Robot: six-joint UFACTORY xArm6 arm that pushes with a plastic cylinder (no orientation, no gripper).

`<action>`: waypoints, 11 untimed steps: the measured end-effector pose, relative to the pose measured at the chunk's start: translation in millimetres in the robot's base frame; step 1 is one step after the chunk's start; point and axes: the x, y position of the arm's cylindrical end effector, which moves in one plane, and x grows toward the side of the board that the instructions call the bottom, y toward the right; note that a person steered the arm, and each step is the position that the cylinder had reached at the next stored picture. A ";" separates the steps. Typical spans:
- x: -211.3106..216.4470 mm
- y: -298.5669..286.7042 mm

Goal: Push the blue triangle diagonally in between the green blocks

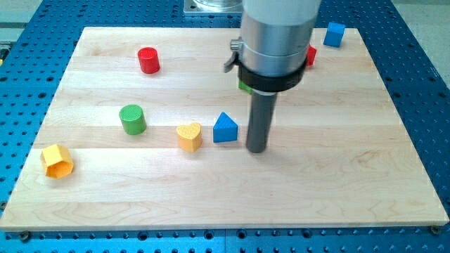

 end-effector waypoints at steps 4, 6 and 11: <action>2.5 -73.1; -52.3 -73.1; -39.1 -102.6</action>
